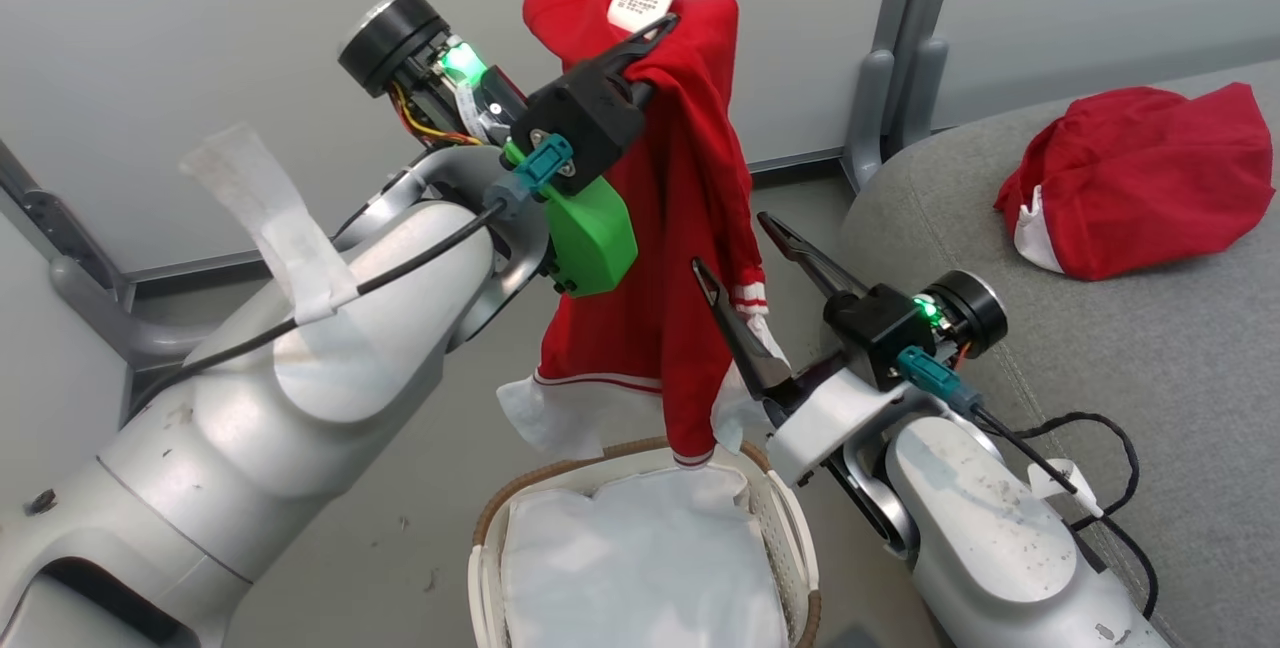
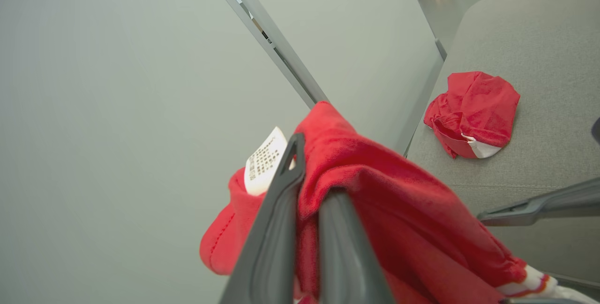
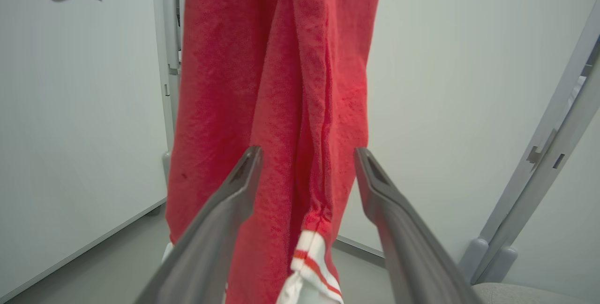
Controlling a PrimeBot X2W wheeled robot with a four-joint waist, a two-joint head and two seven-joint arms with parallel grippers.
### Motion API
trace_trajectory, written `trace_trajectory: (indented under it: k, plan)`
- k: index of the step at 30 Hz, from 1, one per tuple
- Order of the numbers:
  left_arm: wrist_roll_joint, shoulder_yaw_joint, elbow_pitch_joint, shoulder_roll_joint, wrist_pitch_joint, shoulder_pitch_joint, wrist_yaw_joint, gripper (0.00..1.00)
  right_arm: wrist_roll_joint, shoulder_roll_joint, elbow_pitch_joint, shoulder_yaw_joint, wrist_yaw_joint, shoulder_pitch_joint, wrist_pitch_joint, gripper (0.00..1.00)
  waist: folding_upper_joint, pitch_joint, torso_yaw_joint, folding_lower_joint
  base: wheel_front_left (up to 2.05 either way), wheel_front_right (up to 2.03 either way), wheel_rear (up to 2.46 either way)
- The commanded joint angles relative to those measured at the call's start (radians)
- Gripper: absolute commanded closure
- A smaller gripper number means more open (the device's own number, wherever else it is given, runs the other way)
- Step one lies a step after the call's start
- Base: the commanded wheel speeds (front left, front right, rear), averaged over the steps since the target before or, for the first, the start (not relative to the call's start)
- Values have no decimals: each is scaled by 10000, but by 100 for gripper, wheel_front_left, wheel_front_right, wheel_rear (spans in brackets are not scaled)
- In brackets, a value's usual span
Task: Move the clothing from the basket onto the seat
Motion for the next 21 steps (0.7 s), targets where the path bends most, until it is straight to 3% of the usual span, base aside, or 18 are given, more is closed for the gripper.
trace_trajectory:
  k: [1,11,12,13,14,16,20,21]
  plan:
    - [74,-45,-105,-74,18,-142,-20,100,12,-31,198,135,-14,-153,-1,0,0,-83,172,1,0,0,0]
    - [-203,-330,-1045,-342,234,211,-53,100,-86,-29,869,147,-14,-512,-1,0,0,-197,560,1,0,0,0]
    - [-236,-335,-1166,-332,240,268,-38,100,-37,-29,957,163,-14,-529,-1,21,0,-203,590,1,0,0,0]
    - [-267,-336,-1251,-306,252,301,-13,100,-10,-31,1021,176,-14,-558,-1,51,0,-205,610,1,0,0,0]
    - [-310,-326,-1360,-258,266,348,19,100,19,-29,1077,186,-14,-600,-1,75,0,-200,630,1,0,0,0]
    - [-442,-271,-1487,-164,261,515,81,100,44,-31,1115,167,-14,-631,-1,100,0,-182,654,1,0,0,0]
    - [-723,-117,-1573,140,179,1007,276,100,53,-31,1071,-38,-14,-540,-1,100,0,-133,637,1,0,0,0]
    - [-794,-57,-1560,220,92,1169,359,85,35,-31,1067,-102,-14,-505,-1,100,0,-118,623,1,0,0,0]
